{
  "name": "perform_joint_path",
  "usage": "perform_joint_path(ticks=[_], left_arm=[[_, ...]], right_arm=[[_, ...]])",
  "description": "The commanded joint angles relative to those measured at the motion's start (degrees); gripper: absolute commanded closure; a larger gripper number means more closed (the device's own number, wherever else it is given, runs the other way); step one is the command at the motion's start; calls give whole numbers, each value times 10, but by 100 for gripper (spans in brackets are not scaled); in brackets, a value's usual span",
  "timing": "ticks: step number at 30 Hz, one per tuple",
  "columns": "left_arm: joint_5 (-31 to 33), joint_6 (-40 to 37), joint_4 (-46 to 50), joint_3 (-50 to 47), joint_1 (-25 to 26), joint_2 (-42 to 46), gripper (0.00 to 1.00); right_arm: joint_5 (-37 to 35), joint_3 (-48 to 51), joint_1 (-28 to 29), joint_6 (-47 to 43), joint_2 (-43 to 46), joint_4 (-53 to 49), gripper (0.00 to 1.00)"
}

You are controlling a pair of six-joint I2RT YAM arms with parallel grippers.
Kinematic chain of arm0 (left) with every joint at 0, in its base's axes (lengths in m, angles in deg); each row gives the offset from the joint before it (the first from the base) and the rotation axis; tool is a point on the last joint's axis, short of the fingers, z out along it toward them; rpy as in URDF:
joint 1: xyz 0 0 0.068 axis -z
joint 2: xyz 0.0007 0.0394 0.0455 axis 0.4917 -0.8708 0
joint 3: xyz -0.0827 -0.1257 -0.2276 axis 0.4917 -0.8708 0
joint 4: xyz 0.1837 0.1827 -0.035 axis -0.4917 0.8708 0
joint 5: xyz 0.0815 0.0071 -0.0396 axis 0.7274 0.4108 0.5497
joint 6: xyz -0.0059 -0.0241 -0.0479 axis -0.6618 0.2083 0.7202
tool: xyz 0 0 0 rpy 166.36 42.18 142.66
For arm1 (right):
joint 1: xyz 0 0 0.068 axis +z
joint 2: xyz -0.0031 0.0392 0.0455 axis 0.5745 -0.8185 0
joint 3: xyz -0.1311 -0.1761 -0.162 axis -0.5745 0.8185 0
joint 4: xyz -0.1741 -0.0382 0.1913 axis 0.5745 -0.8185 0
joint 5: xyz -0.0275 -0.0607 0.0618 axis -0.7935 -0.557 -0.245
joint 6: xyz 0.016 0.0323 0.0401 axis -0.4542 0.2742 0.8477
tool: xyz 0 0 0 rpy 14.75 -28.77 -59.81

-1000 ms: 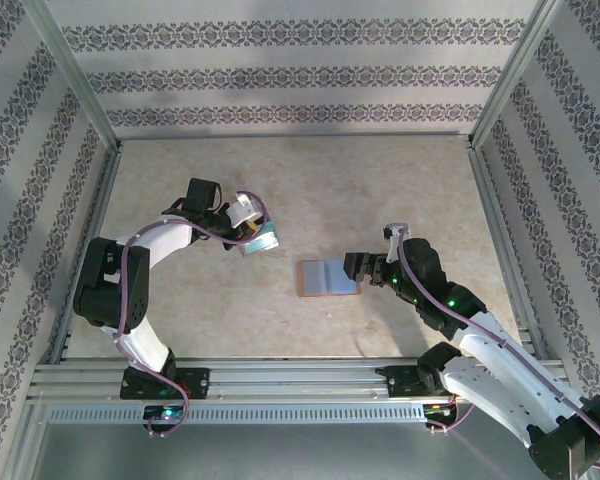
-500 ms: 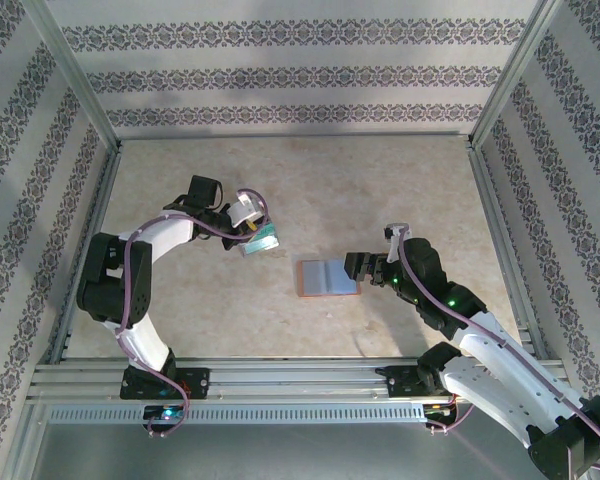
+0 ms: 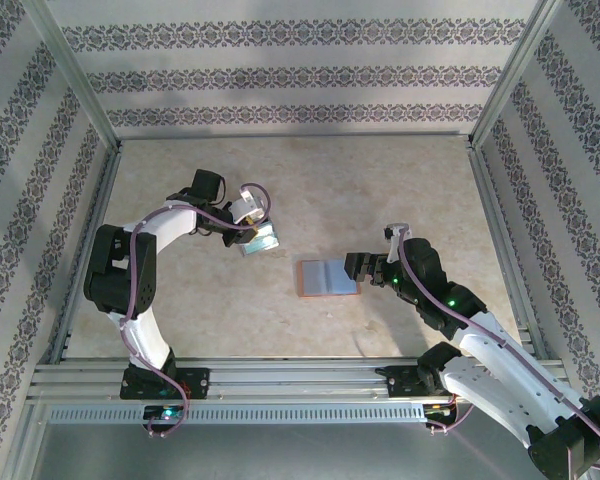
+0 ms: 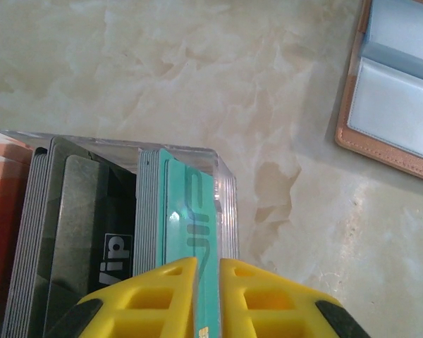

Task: Take the credit cards out of the card holder

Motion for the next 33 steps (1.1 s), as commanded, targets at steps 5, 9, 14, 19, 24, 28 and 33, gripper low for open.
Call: perform_joint_path(ticks=[5, 9, 14, 19, 24, 28, 33], left_arm=[[-12, -7, 25, 5, -10, 13, 83], [-16, 1, 19, -2, -10, 41, 83], [-15, 24, 9, -16, -10, 91, 82], [8, 76, -58, -74, -10, 169, 56], [73, 136, -115, -134, -9, 255, 19], [153, 193, -179, -187, -10, 320, 2], [292, 285, -247, -248, -9, 382, 0]], right_arm=[[-1, 0, -4, 2, 10, -6, 2], [-3, 0, -4, 2, 11, -8, 2], [-6, 1, -5, 2, 15, -10, 2], [-22, 4, -5, 2, 24, -19, 2], [-46, 8, -8, -2, 36, -21, 2], [-56, 9, -12, -9, 39, -23, 2], [-71, 13, -17, -20, 39, -20, 2]])
